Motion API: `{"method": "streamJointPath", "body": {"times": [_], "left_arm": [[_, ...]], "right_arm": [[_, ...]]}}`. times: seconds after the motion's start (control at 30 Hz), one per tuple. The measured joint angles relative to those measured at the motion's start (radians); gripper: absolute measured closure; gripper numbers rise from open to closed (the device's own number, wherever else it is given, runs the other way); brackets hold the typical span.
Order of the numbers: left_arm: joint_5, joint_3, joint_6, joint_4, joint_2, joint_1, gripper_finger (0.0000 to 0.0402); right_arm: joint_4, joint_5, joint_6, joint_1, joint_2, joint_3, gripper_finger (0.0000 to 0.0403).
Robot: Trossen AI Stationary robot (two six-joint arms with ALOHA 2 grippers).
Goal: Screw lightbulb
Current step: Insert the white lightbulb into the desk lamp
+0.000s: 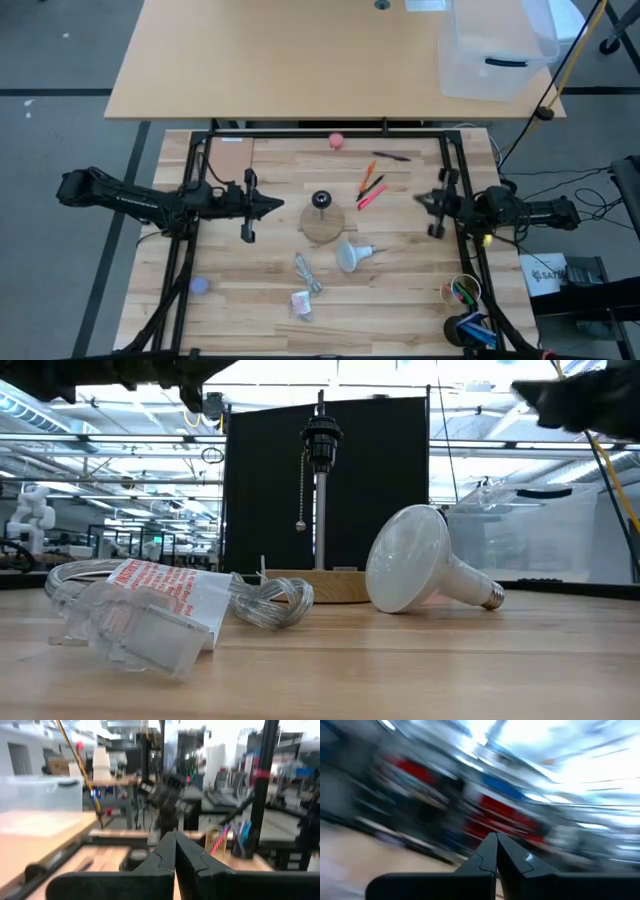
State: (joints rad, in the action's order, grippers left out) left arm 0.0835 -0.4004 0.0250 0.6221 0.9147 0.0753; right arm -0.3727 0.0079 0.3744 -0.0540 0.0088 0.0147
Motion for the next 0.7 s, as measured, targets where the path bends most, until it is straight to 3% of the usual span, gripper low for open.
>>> {"method": "streamJointPath", "body": {"times": [0.1, 0.2, 0.3, 0.43, 0.5, 0.6, 0.7], "left_arm": [[0.011, -0.027, 0.0, -0.032, 0.052, -0.001, 0.0401], [0.006, -0.092, 0.009, -0.093, 0.117, -0.001, 0.0401], [0.003, -0.165, 0.011, -0.181, 0.174, 0.003, 0.0401], [0.002, -0.203, 0.035, -0.202, 0.212, 0.008, 0.0401], [0.002, -0.205, 0.05, -0.204, 0.215, 0.013, 0.0401], [0.011, -0.205, 0.083, -0.202, 0.214, 0.01, 0.0401], [0.062, -0.205, 0.1, -0.204, 0.214, 0.007, 0.0401]], "right_arm": [[-0.029, -0.194, -0.157, 0.0, 0.008, -0.002, 0.0403], [-0.207, -0.208, -0.183, 0.0, 0.035, -0.001, 0.0403], [-0.423, -0.062, -0.371, 0.0, 0.081, 0.002, 0.0403], [-0.315, 0.23, -0.55, 0.001, 0.173, 0.034, 0.0403], [-0.274, 0.304, -0.639, 0.004, 0.242, 0.056, 0.0403], [-0.277, 0.291, -0.732, 0.011, 0.35, 0.103, 0.0403], [-0.264, 0.191, -0.754, 0.013, 0.458, 0.199, 0.0403]]}}
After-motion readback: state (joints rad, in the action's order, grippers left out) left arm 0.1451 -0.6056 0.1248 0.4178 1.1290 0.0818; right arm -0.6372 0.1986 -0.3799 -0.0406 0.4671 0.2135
